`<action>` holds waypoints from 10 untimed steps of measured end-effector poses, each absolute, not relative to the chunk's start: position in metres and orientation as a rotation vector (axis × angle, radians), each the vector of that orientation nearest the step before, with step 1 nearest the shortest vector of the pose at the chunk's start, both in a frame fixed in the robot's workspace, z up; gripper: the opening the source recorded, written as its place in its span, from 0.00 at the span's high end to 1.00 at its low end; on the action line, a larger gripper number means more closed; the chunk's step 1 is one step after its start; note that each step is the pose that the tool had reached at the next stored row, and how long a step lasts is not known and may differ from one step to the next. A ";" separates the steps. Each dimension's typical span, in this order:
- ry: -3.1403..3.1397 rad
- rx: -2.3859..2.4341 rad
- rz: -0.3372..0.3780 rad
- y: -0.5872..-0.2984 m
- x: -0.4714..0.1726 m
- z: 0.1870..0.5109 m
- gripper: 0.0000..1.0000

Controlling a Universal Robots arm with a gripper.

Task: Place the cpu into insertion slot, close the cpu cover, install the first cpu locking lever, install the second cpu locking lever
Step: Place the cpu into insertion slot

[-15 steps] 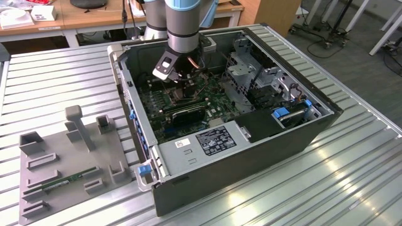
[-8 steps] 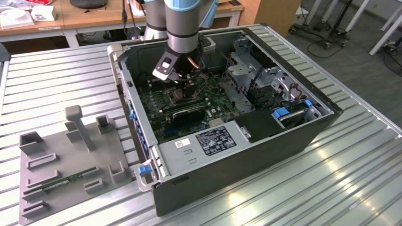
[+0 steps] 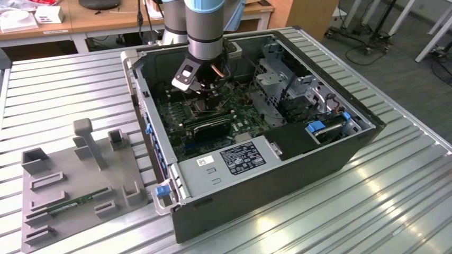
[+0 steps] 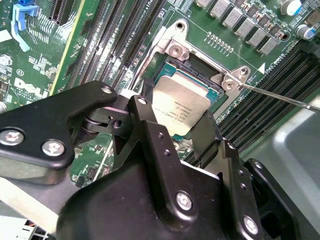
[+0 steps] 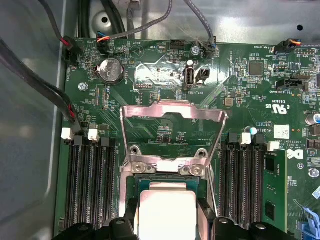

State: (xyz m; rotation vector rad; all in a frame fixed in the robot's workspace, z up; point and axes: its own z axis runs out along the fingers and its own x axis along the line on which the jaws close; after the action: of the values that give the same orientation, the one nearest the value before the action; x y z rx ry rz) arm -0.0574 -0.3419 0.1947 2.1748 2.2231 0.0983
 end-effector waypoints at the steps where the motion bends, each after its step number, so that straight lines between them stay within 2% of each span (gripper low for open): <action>1: 2.223 2.175 0.098 -0.342 -0.057 0.195 0.46; 10: 2.223 2.175 0.098 -0.341 -0.059 0.194 0.46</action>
State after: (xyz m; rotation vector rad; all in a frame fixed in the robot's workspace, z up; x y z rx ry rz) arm -0.0585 -0.3406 0.1936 2.1753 2.2227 0.0982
